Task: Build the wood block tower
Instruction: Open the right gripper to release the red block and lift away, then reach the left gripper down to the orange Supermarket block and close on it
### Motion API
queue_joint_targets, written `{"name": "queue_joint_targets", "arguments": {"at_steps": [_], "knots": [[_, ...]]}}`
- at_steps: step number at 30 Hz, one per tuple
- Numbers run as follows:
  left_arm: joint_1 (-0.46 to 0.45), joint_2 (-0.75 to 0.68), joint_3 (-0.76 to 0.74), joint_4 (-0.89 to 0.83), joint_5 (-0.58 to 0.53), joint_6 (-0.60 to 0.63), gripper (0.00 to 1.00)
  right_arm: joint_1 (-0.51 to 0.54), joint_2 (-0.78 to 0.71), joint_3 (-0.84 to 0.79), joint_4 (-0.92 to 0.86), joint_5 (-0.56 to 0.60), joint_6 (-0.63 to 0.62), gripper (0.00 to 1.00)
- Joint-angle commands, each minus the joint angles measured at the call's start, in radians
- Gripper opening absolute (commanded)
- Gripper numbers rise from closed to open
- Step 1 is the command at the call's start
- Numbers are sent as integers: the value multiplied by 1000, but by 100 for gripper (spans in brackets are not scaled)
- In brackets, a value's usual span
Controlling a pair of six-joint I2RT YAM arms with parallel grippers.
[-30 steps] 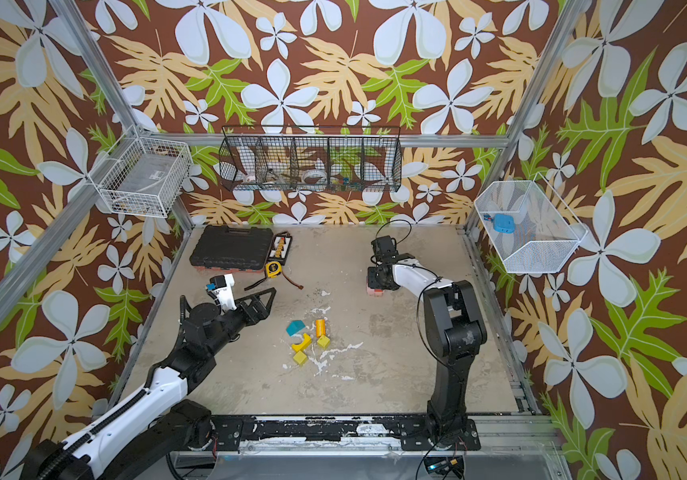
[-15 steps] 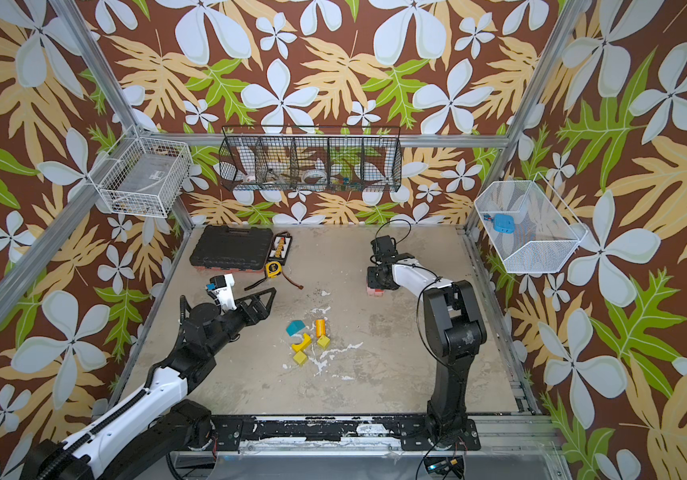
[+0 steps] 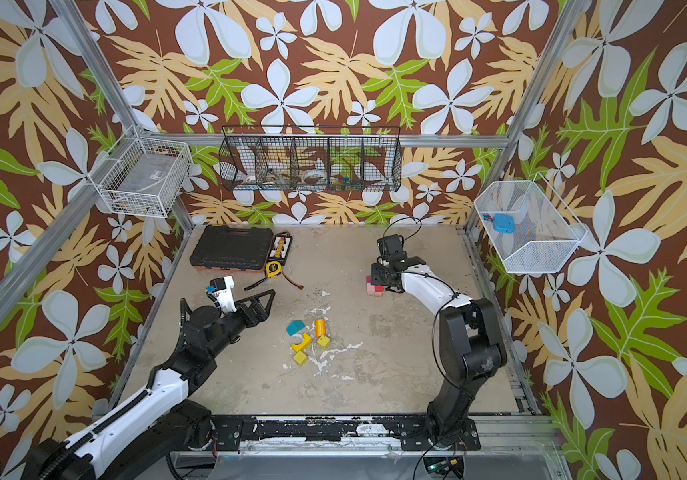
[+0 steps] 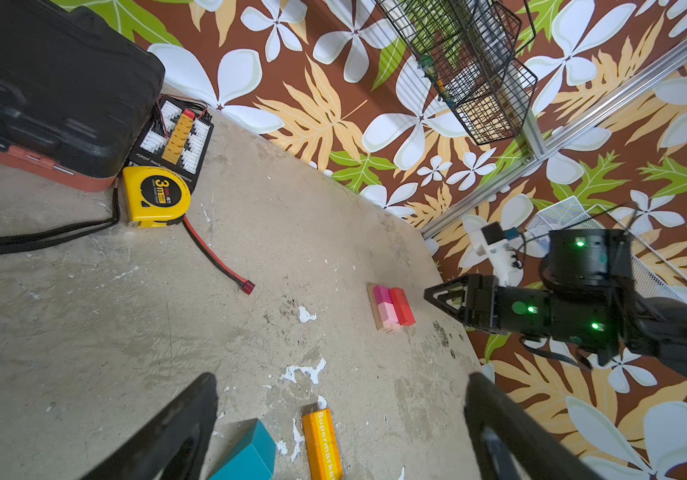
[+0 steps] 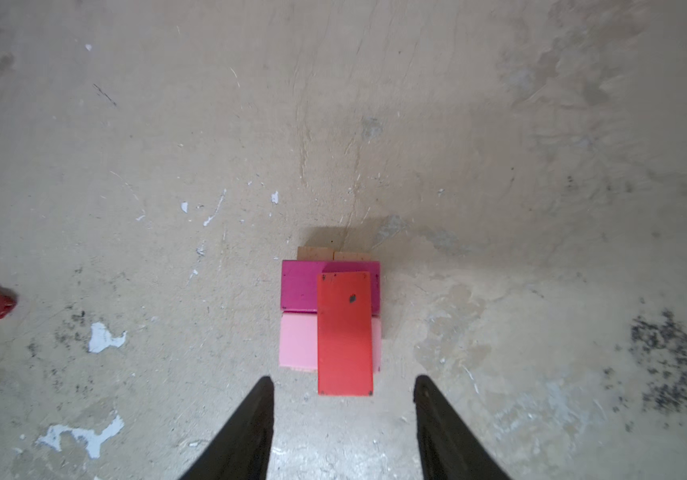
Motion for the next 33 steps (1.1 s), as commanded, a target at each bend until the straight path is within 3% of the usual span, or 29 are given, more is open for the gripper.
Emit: {"name": "queue_joint_targets", "arguments": {"at_steps": [1, 7, 16, 23, 33], "knots": [[-6, 36, 26, 15, 9, 11, 89, -1, -80, -52, 69, 22, 26, 59], [-67, 197, 104, -22, 21, 32, 84, -4, -179, -129, 131, 50, 41, 64], [-295, 435, 291, -216, -185, 57, 79, -10, -160, -123, 118, 41, 41, 63], [-317, 703, 445, -355, -181, 32, 72, -9, -160, -120, 114, 37, 40, 63], [-413, 879, 598, -464, -219, 67, 63, -10, -150, -113, 102, 36, 38, 63]]}}
